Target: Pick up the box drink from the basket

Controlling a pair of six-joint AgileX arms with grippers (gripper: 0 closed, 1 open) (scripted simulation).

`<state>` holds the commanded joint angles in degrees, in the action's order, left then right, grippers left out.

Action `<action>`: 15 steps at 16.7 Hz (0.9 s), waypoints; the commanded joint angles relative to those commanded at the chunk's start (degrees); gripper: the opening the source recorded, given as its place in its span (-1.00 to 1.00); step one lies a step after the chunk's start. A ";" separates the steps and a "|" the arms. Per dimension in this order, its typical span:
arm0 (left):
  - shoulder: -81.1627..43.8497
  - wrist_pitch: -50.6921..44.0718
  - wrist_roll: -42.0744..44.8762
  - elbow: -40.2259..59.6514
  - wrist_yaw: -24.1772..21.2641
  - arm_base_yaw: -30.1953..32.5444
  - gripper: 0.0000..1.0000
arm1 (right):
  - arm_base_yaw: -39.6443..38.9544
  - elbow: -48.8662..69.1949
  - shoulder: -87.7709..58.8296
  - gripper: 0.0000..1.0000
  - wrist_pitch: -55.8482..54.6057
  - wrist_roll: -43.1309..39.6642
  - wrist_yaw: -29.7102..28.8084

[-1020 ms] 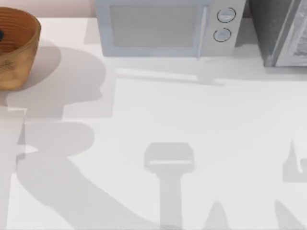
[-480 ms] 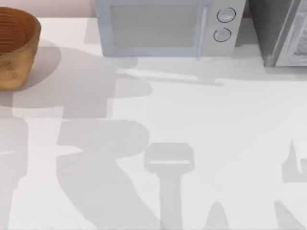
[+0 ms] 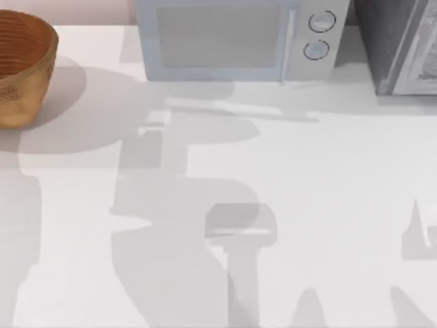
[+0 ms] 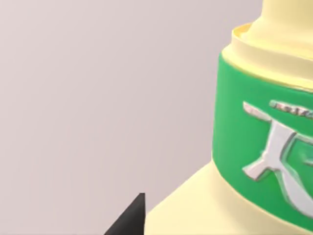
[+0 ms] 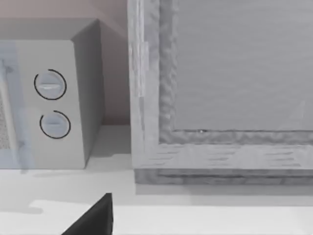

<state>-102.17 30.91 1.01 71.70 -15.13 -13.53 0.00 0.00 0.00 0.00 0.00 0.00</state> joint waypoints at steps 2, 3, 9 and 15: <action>-0.23 0.13 0.10 -0.17 0.02 -0.07 -1.00 | 0.00 0.00 0.00 1.00 0.00 0.00 0.00; -0.18 0.11 0.09 -0.21 0.03 -0.06 -1.00 | 0.00 0.00 0.00 1.00 0.00 0.00 0.00; 12.58 -4.41 -0.70 -9.75 2.11 1.66 -1.00 | 0.00 0.00 0.00 1.00 0.00 0.00 0.00; 46.34 -12.87 -1.04 -30.66 6.45 5.70 -1.00 | 0.00 0.00 0.00 1.00 0.00 0.00 0.00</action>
<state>-55.83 18.04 -0.03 41.04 -8.68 -7.84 0.00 0.00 0.00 0.00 0.00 0.00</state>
